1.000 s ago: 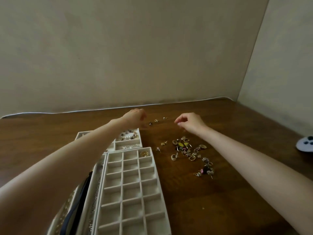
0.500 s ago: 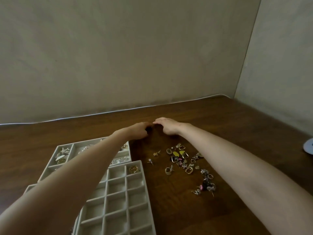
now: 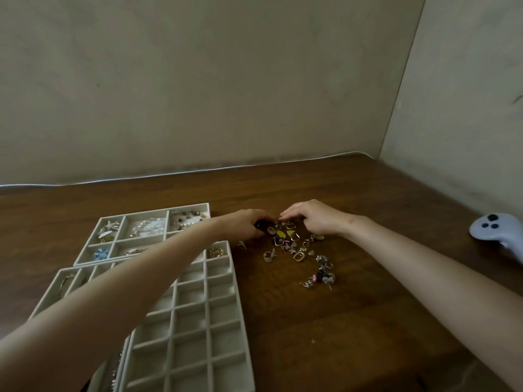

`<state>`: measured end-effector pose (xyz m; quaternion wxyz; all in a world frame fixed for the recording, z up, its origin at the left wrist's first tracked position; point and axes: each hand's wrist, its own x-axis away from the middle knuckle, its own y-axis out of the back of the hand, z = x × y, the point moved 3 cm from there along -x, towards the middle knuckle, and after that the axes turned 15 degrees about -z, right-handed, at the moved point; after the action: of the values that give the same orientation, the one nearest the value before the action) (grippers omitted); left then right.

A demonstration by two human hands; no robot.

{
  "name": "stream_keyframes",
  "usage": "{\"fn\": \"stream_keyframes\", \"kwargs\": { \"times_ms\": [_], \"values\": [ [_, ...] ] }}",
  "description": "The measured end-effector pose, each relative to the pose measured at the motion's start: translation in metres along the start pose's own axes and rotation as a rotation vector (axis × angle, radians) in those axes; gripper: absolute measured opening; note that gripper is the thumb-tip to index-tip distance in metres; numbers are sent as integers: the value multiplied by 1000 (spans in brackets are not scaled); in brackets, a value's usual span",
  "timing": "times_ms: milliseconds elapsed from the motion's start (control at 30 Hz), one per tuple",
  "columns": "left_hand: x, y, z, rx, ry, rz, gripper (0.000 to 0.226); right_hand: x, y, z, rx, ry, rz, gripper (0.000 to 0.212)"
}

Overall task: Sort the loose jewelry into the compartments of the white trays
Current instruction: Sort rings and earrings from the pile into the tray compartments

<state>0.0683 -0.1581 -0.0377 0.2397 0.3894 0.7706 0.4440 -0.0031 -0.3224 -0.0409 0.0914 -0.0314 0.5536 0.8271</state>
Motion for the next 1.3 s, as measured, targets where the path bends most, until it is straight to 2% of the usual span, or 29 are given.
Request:
{"fn": "stream_keyframes", "kwargs": {
  "times_ms": [133, 233, 333, 500, 633, 767, 1033, 1200, 1300],
  "values": [
    [8, -6, -16, -16, -46, -50, 41, 16, 3, 1, -20, 2, 6, 51],
    [10, -10, -27, -25, -69, -149, 33, 24, 5, 6, -33, 27, -65, 36],
    [8, -15, -35, -117, -114, -260, 23, 29, 5, 8, -52, 37, -136, 30],
    [-2, -17, -35, -207, -98, -306, 17, 28, 3, 7, -24, 39, -162, 21],
    [-7, -14, -36, -247, -96, -281, 19, 23, 3, 6, -10, 36, -157, 27],
    [-8, -12, -39, -330, -104, -275, 19, 18, 5, 7, 44, 47, -110, 17],
    [-10, -12, -39, -378, -68, -278, 20, 15, 5, 11, 84, 53, -92, 21],
    [-8, -12, -37, -344, -45, -275, 21, 18, 7, 9, 75, 27, -62, 42],
    [-5, -13, -37, -305, -62, -329, 16, 19, 6, 9, 65, 34, -23, 36]
  ]
}}
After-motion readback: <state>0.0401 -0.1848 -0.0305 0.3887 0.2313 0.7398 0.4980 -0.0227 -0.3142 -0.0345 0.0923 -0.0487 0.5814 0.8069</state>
